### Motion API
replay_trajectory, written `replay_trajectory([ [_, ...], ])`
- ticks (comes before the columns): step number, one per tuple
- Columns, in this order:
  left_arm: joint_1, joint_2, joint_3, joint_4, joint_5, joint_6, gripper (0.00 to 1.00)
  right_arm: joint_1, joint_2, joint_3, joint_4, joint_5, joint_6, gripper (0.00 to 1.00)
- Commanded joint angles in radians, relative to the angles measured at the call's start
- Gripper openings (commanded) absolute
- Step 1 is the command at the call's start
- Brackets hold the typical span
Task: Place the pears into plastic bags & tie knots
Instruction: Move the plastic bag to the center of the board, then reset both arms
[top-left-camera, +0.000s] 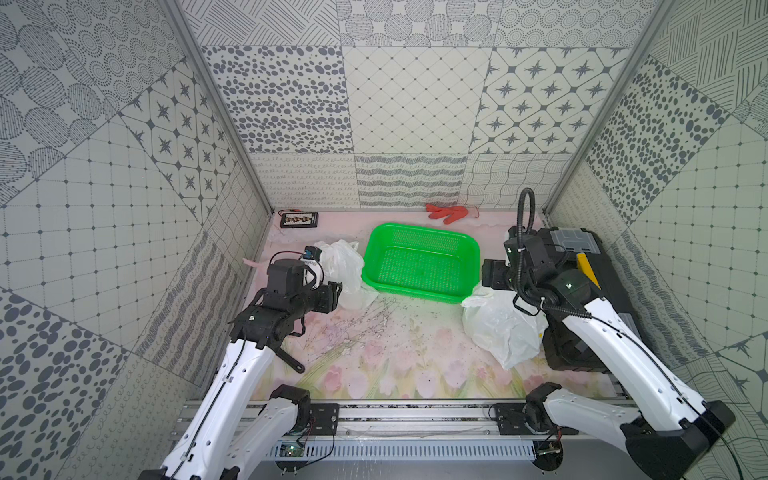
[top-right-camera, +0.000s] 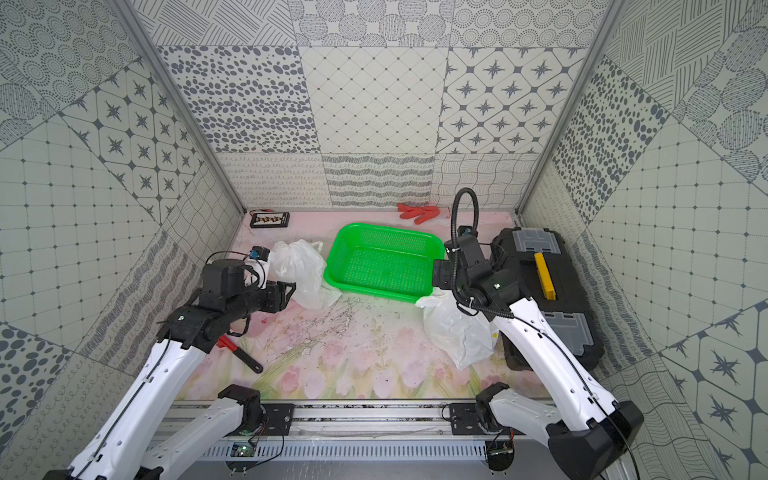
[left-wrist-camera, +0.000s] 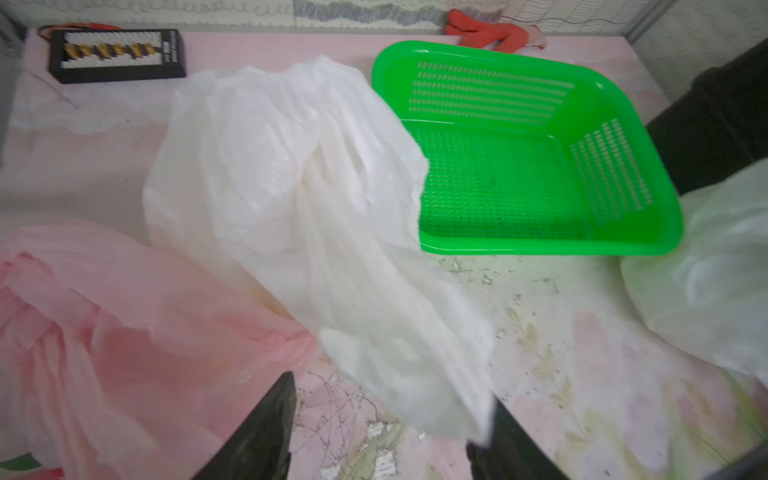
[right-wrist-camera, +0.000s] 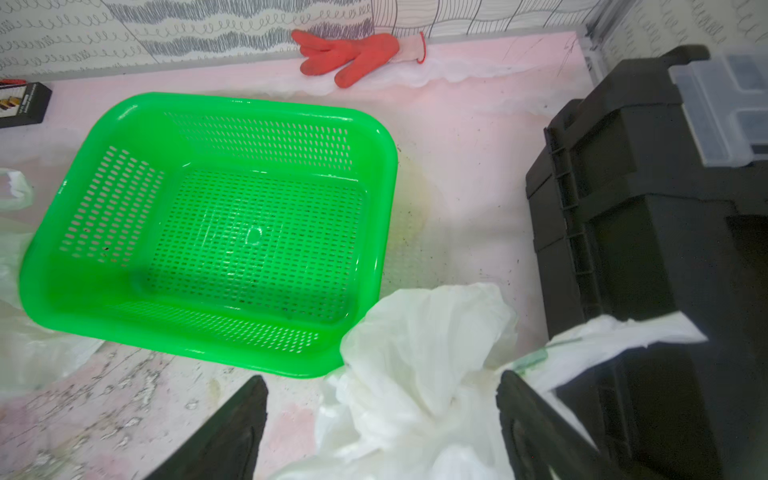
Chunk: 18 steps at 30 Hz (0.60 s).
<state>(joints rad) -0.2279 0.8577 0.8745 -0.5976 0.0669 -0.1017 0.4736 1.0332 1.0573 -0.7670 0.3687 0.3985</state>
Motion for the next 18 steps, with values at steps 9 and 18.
replay_trajectory([
  [9, 0.049, 0.202, -0.334, 0.799, -0.607, 0.017, 0.64, -0.139, -0.089, -0.642, 1.048, 0.209, -0.250, 0.98],
  [18, 0.116, 0.427, -0.409, 1.096, -0.478, 0.001, 0.65, -0.242, 0.218, -0.732, 1.451, 0.133, -0.301, 0.98],
])
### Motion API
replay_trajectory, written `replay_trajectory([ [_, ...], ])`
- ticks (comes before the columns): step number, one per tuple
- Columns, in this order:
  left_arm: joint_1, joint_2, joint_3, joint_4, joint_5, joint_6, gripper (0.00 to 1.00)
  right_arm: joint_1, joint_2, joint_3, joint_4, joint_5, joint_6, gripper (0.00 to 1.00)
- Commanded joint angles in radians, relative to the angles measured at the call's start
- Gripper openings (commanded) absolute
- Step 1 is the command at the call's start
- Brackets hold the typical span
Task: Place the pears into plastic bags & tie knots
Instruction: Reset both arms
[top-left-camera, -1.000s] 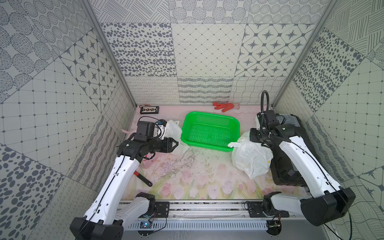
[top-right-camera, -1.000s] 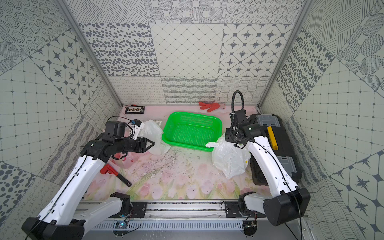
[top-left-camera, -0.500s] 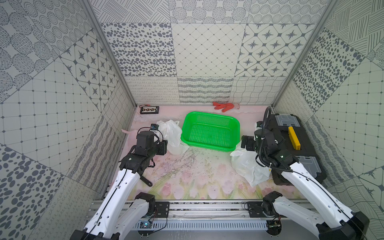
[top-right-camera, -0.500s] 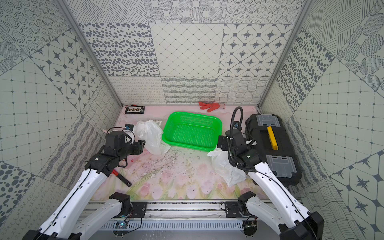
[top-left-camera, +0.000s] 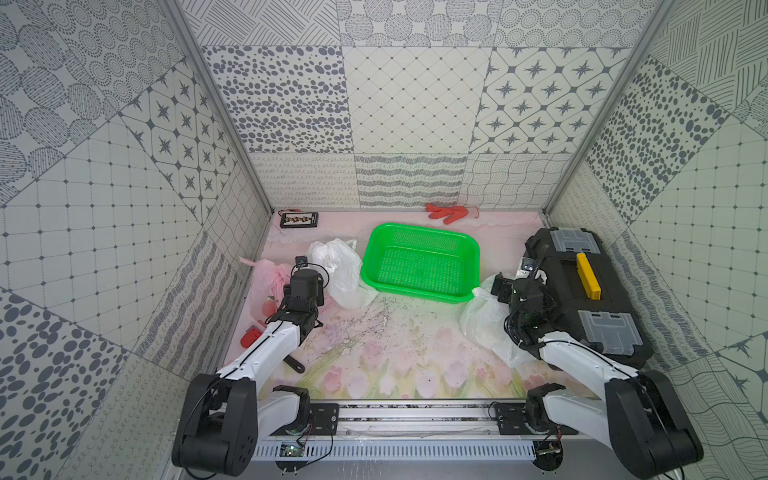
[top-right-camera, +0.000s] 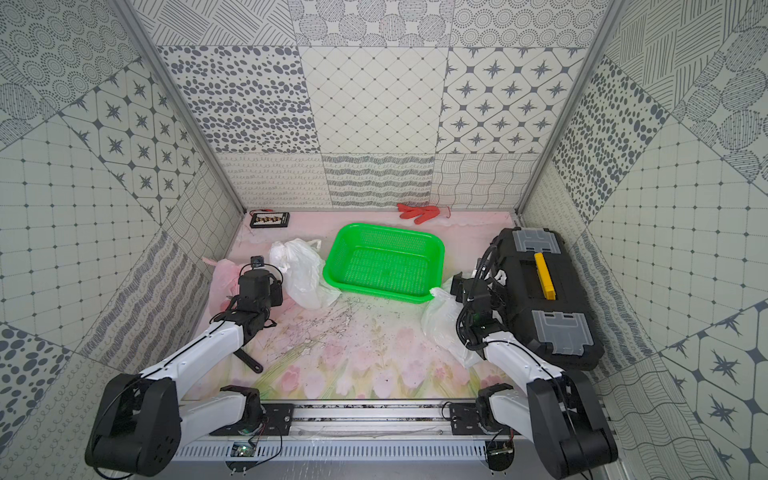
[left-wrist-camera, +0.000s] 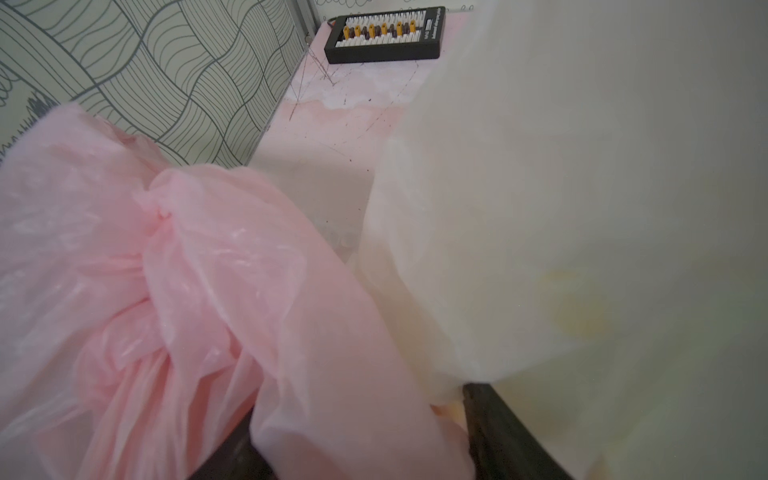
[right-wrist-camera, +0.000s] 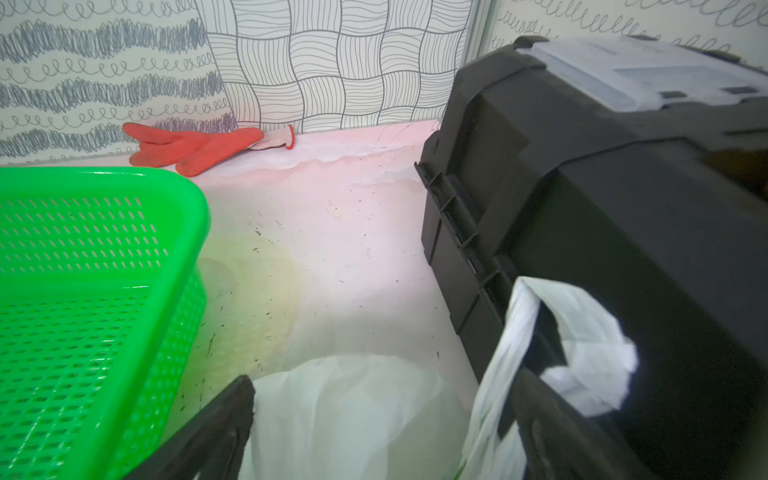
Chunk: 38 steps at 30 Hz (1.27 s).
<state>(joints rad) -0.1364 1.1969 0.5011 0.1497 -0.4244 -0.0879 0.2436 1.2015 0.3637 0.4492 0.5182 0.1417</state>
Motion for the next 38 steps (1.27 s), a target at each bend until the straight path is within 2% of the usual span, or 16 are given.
replay_trajectory([
  [1, 0.025, 0.113, -0.034, 0.366, 0.029, 0.016, 0.65, -0.027, 0.076, -0.045, 0.262, -0.037, -0.032, 0.98],
  [4, 0.051, 0.189, -0.044, 0.447, 0.061, 0.044, 0.65, -0.066, 0.113, -0.028, 0.269, -0.076, -0.029, 0.98],
  [9, 0.062, 0.306, -0.113, 0.684, 0.125, 0.079, 0.65, -0.147, 0.111, -0.065, 0.352, -0.193, -0.030, 0.98],
  [12, 0.063, 0.374, -0.137, 0.788, 0.108, 0.077, 0.69, -0.202, 0.113, -0.093, 0.404, -0.264, -0.006, 0.98],
  [13, 0.063, 0.387, -0.134, 0.806, 0.118, 0.089, 0.82, -0.223, 0.147, -0.108, 0.472, -0.283, -0.001, 0.98],
  [14, 0.064, 0.376, -0.109, 0.737, 0.132, 0.076, 0.98, -0.239, 0.195, -0.124, 0.546, -0.298, 0.008, 0.98],
  [15, 0.068, 0.375, -0.105, 0.721, 0.140, 0.073, 0.99, -0.248, 0.240, -0.131, 0.600, -0.311, 0.019, 0.98],
  [17, 0.091, 0.376, -0.106, 0.724, 0.159, 0.052, 0.99, -0.254, 0.308, -0.134, 0.673, -0.380, -0.006, 0.98],
  [20, 0.098, 0.376, -0.109, 0.731, 0.170, 0.051, 0.99, -0.244, 0.375, -0.122, 0.739, -0.367, -0.014, 0.98],
  [23, 0.094, 0.376, -0.106, 0.728, 0.166, 0.055, 0.99, -0.233, 0.325, -0.060, 0.542, -0.359, -0.028, 0.98],
  [25, 0.087, 0.377, -0.104, 0.726, 0.158, 0.059, 0.99, -0.219, 0.350, -0.055, 0.576, -0.332, -0.038, 0.98],
  [27, 0.077, 0.376, -0.102, 0.719, 0.145, 0.065, 0.99, -0.215, 0.332, -0.039, 0.518, -0.323, -0.039, 0.98],
  [38, 0.059, 0.380, -0.109, 0.743, 0.126, 0.085, 0.99, -0.205, 0.339, -0.023, 0.501, -0.308, -0.045, 0.98],
])
